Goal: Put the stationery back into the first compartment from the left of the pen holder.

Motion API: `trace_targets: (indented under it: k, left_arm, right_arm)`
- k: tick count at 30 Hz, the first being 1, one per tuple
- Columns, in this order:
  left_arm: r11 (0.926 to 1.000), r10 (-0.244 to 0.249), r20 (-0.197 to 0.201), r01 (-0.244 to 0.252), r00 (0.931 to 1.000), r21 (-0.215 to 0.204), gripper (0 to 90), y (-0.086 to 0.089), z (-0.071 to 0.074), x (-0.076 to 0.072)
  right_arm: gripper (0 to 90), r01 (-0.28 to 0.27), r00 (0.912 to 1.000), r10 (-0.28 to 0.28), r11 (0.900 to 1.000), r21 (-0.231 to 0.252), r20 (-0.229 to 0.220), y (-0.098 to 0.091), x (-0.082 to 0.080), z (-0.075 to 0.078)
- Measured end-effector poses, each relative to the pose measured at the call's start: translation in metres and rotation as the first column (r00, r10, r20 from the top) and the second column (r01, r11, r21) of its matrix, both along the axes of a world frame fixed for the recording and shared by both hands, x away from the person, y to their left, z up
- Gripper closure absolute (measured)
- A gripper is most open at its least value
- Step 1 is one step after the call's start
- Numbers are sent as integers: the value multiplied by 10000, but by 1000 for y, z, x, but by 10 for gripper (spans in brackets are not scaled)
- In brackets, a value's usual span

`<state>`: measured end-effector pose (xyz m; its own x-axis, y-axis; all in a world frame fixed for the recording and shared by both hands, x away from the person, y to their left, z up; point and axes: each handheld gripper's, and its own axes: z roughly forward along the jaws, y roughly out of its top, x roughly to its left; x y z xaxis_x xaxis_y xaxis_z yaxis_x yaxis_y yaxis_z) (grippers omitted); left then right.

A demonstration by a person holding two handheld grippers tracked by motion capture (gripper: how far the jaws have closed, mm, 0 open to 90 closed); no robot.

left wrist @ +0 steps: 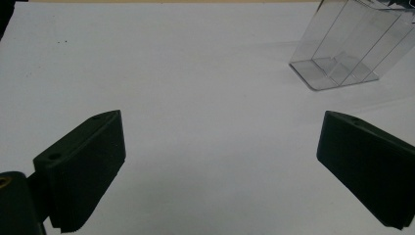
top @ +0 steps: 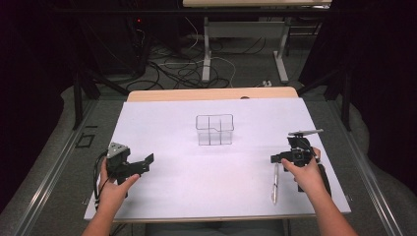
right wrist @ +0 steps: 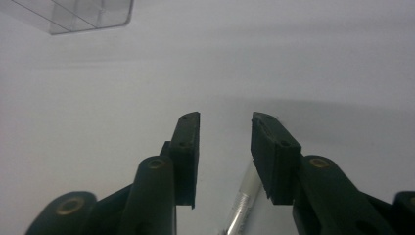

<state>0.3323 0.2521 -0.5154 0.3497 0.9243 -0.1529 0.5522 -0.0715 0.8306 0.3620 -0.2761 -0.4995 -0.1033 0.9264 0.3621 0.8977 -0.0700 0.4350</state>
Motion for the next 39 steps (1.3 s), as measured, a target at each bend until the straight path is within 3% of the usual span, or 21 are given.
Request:
trace_targets:
  k: [2,9,14,23,25,30,31,32,33,39]
  left_arm:
    - [10000,1,6,-1,10000,5,42,0,0,0]
    - [10000,-18,-15,18,10000,55,45,-1,-1,0]
    - [10000,-32,-22,32,10000,72,48,-1,-1,0]
    - [9999,-49,-56,50,10000,111,51,-2,-2,1]
    - [9999,-48,-56,49,10000,131,51,-2,-2,1]
    - [9999,-45,-55,45,10000,133,51,-2,-2,1]
    - [9999,-48,-55,49,10000,131,51,-2,-2,1]
    - [9999,-51,-53,51,10000,135,51,-2,-2,1]
    - [9999,-47,-51,48,10000,140,51,-2,-2,1]
    - [9998,-69,-29,70,10000,187,52,-2,-2,1]
  right_arm:
    - [659,84,9995,-86,9999,-69,-313,-3,1,-3]
    - [698,479,9984,-482,9988,-140,-287,-4,1,-6]
    - [703,599,9948,-626,9976,-350,-799,-5,3,-10]
    - [721,1114,9817,-1112,9937,-68,-1544,-10,6,-23]
    - [722,997,9786,-992,9950,-63,-1801,-11,6,-24]
    - [743,1294,9750,-1276,9916,-17,-1818,-10,8,-29]
    - [748,1062,9719,-1071,9942,-159,-2095,-11,8,-28]
    - [748,1062,9719,-1071,9942,-159,-2095,-11,8,-28]
    - [750,1250,9729,-1229,9921,-13,-1958,-10,8,-30]
    - [764,1515,9652,-1452,9884,122,-2173,-11,9,-35]
